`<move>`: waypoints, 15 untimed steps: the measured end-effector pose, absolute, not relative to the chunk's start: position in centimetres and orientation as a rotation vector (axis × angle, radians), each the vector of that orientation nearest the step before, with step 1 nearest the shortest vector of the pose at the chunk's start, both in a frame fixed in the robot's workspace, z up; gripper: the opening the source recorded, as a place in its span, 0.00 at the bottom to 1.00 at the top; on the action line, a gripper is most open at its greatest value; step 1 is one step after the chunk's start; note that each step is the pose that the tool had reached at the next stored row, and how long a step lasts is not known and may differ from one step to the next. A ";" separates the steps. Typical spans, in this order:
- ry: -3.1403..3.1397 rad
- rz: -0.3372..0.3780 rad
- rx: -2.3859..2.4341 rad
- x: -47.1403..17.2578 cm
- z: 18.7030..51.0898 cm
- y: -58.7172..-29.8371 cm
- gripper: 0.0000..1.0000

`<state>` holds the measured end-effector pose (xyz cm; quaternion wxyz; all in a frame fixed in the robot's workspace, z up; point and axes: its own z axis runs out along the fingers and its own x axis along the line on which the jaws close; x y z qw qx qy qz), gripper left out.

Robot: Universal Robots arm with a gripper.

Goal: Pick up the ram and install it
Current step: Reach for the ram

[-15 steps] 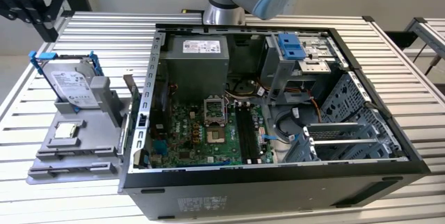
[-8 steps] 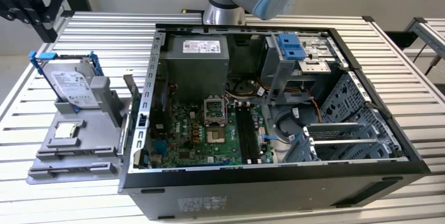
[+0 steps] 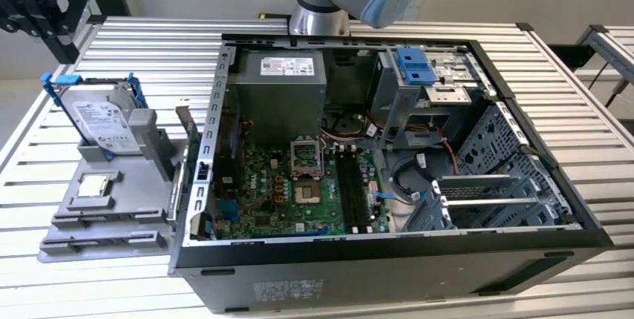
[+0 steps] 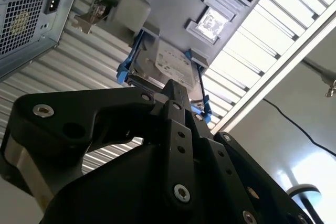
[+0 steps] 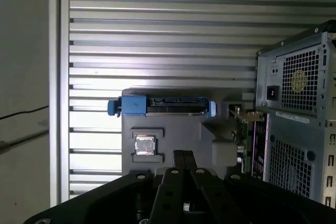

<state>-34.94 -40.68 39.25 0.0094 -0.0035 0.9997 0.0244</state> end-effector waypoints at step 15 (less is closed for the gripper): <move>3.122 0.076 -0.011 -35.3 39.3 -42.3 0.00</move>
